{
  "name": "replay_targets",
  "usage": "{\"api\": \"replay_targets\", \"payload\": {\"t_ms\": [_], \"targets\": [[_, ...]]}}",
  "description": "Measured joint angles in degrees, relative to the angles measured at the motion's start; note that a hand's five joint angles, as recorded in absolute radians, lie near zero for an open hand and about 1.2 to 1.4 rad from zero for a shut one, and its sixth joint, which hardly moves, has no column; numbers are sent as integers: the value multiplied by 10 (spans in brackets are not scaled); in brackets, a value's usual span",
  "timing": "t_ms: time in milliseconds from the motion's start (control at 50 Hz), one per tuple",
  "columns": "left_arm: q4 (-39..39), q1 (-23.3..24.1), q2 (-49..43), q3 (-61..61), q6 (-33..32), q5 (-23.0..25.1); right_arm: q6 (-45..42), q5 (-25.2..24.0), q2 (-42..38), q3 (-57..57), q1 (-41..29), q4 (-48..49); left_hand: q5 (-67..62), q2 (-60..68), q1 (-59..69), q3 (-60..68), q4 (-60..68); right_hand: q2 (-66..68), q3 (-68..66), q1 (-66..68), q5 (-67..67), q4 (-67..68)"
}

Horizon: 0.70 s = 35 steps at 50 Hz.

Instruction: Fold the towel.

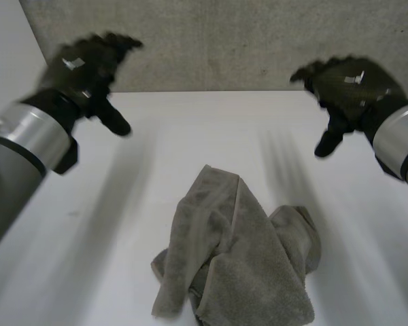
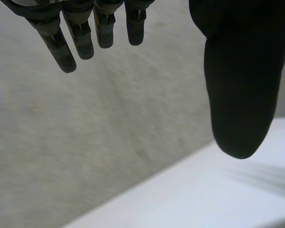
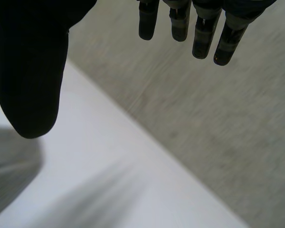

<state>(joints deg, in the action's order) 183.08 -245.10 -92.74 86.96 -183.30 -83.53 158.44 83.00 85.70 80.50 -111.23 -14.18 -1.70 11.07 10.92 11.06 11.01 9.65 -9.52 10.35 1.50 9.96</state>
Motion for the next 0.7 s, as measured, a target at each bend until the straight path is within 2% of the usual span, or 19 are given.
{"api": "replay_targets", "payload": {"t_ms": [120, 220, 280, 300, 360, 520, 540, 560, 580, 620, 640, 660, 680, 700], "targets": [[-4, 38, -53, 24, -40, 36, -16, -22, -2, 33, -1, -75, 0, 5, 6, 5, 5, 0, 0, 0, 0, 0], [-17, 79, -116, 45, -118, 45, -35, -71, 1, 110, 2, -106, 0, 7, 7, 7, 8, 0, 0, 0, 0, 0], [-22, 86, -130, 51, -142, 45, -45, -83, 3, 134, 4, -108, 0, 7, 7, 7, 7, 0, 0, 0, 0, 0], [-33, 94, -150, 63, -182, 45, -66, -95, 9, 172, 9, -108, 0, 5, 5, 5, 5, 0, 0, 0, 0, 0], [-43, 99, -170, 83, -226, 44, -95, -103, 17, 225, 17, -104, 0, 1, 4, 2, 2, 0, 0, 0, 0, 0], [-34, 100, -194, 119, -260, 44, -127, -115, 22, 310, 25, -67, -5, 14, 16, 14, 11, 10, -12, 22, 2, 8], [-30, 100, -196, 121, -260, 44, -127, -118, 22, 316, 25, -58, -53, 61, 67, 61, 62, 10, -12, 22, 2, 8], [-25, 100, -199, 123, -260, 43, -127, -121, 20, 323, 25, -46, -53, 61, 67, 61, 62, 59, -60, 80, 42, 54], [-21, 100, -201, 124, -259, 43, -127, -124, 19, 327, 25, -37, -173, 180, 190, 180, 181, 89, -89, 107, 62, 76], [-8, 100, -205, 124, -257, 42, -124, -131, 12, 331, 25, -8, -318, 327, 334, 326, 327, 267, -254, 306, 229, 250], [-2, 100, -205, 123, -256, 42, -122, -132, 9, 330, 25, 2, -318, 327, 334, 326, 327, 319, -320, 375, 292, 316], [5, 100, -205, 122, -255, 41, -119, -134, 7, 327, 25, 13, -391, 401, 406, 400, 403, 419, -418, 475, 384, 403], [9, 100, -205, 121, -255, 41, -115, -134, 5, 323, 25, 24, -391, 401, 406, 400, 403, 450, -449, 513, 420, 439], [19, 100, -203, 118, -254, 39, -108, -134, 2, 315, 25, 40, -460, 475, 471, 474, 470, 471, -472, 545, 443, 463]]}}
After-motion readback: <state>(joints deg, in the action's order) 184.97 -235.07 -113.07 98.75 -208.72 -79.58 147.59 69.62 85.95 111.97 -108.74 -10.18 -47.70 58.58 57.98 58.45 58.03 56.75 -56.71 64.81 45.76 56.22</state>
